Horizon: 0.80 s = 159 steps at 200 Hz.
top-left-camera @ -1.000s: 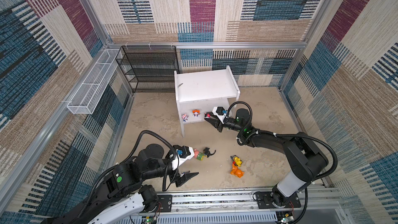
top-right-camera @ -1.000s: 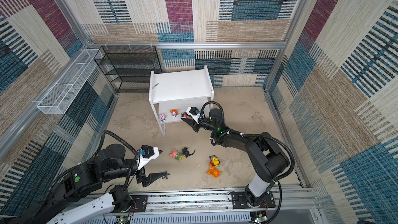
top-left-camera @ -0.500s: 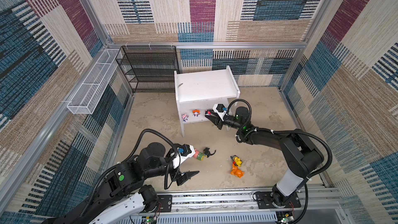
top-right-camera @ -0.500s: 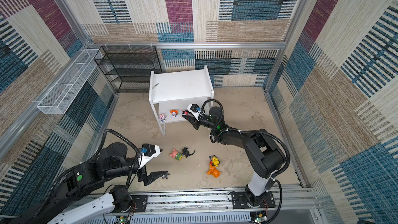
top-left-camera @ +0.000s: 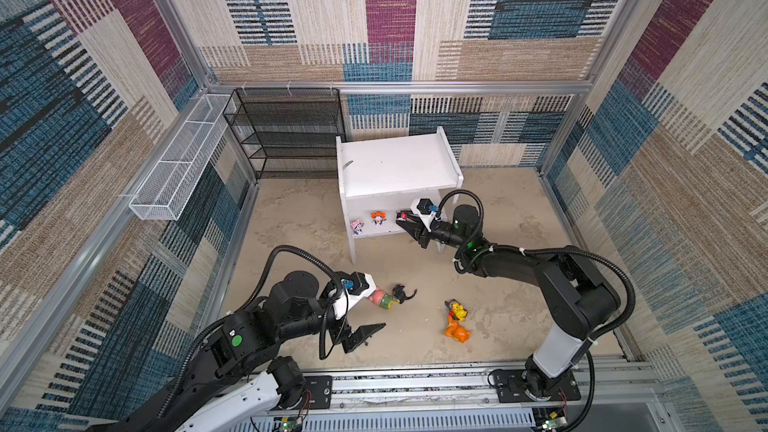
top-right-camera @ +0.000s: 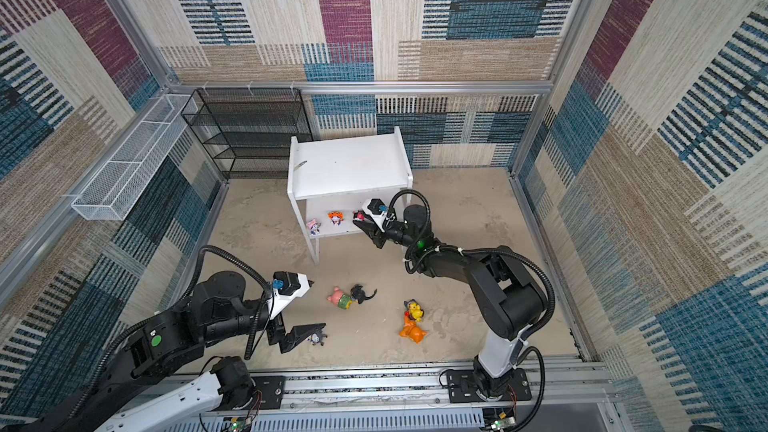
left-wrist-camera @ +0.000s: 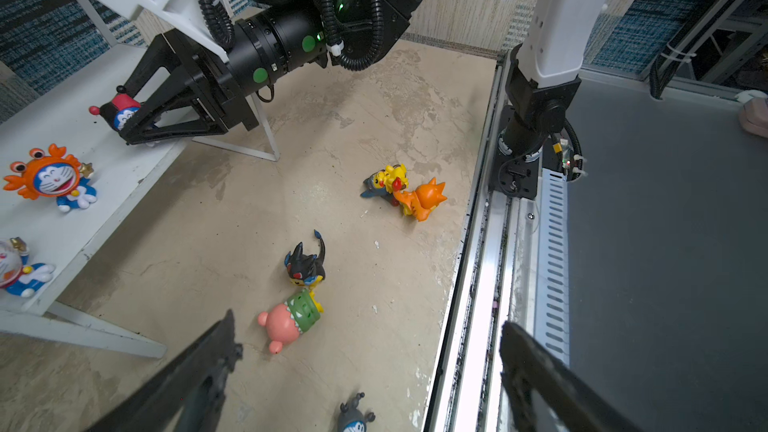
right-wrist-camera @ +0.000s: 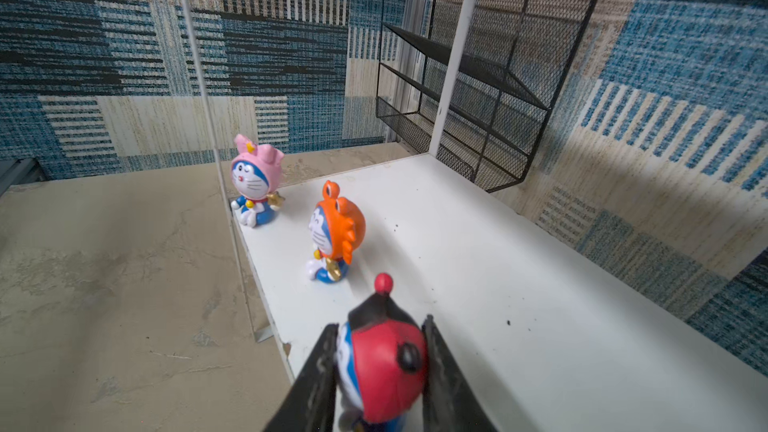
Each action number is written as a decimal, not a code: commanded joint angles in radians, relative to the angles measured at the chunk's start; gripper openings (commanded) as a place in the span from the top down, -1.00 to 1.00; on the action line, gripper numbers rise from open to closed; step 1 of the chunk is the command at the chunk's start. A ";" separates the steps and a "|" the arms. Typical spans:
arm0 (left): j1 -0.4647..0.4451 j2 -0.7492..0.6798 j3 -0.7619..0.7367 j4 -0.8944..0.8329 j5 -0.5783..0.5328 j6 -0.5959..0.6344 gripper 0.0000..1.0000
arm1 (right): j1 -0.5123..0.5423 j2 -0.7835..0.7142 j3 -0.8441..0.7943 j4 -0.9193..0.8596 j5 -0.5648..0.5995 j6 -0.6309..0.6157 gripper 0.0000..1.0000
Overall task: Place and organize the plastic toys onto the shelf
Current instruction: 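Move the red figurine into the shelf's lower tier with the right gripper, then lower the red figurine beside the orange figurine and open the right gripper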
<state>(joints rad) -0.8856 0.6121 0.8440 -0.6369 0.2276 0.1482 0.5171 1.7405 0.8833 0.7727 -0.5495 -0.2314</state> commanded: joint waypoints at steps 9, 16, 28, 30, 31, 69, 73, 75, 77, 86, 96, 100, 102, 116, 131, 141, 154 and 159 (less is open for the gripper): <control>0.006 -0.006 -0.007 0.054 -0.200 -0.029 -0.98 | 0.000 0.007 0.008 0.036 0.001 0.020 0.38; 0.006 -0.008 -0.008 0.054 -0.236 -0.024 -0.98 | 0.000 0.008 0.010 0.036 0.001 0.021 0.38; 0.009 -0.010 -0.007 0.055 -0.290 -0.022 -0.98 | 0.000 0.011 0.012 0.037 0.000 0.025 0.38; 0.011 -0.012 -0.007 0.056 -0.299 -0.023 -0.98 | 0.000 0.011 0.012 0.037 0.000 0.024 0.38; 0.010 -0.011 -0.007 0.057 -0.304 -0.023 -0.98 | 0.000 0.011 0.012 0.037 -0.001 0.025 0.38; 0.013 -0.054 -0.037 0.092 -0.394 -0.019 -0.98 | 0.000 0.020 0.017 0.039 -0.003 0.027 0.37; 0.014 -0.060 -0.042 0.096 -0.398 -0.018 -0.98 | 0.000 0.022 0.018 0.040 -0.005 0.027 0.36; 0.015 -0.062 -0.043 0.098 -0.399 -0.017 -0.98 | 0.000 0.021 0.019 0.041 -0.006 0.027 0.36; 0.015 -0.066 -0.044 0.099 -0.400 -0.016 -0.98 | 0.000 0.023 0.020 0.042 -0.005 0.026 0.36; 0.016 -0.077 -0.049 0.104 -0.407 -0.012 -0.98 | 0.000 0.024 0.021 0.042 -0.003 0.030 0.36; 0.014 -0.085 -0.053 0.108 -0.408 -0.010 -0.98 | 0.000 0.029 0.025 0.042 -0.004 0.030 0.36; 0.015 -0.088 -0.055 0.109 -0.406 -0.010 -0.98 | 0.000 0.030 0.026 0.042 -0.003 0.029 0.35; 0.014 -0.087 -0.056 0.108 -0.406 -0.010 -0.98 | -0.001 0.031 0.026 0.042 -0.003 0.029 0.35; 0.015 -0.087 -0.055 0.106 -0.398 -0.010 -0.98 | -0.002 0.035 0.031 0.039 -0.004 0.029 0.34; 0.015 -0.085 -0.055 0.106 -0.390 -0.012 -0.98 | -0.003 0.040 0.035 0.036 -0.006 0.030 0.33; 0.015 -0.086 -0.055 0.105 -0.384 -0.010 -0.98 | -0.005 0.043 0.039 0.034 -0.006 0.033 0.33; 0.016 -0.089 -0.054 0.105 -0.380 -0.010 -0.98 | -0.006 0.045 0.043 0.031 -0.008 0.035 0.32; 0.015 -0.089 -0.055 0.105 -0.379 -0.009 -0.98 | -0.006 0.045 0.043 0.031 -0.007 0.035 0.31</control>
<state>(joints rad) -0.8707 0.5278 0.7891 -0.5640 -0.1535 0.1455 0.5129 1.7802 0.9165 0.7845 -0.5499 -0.2127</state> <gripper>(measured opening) 0.990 0.340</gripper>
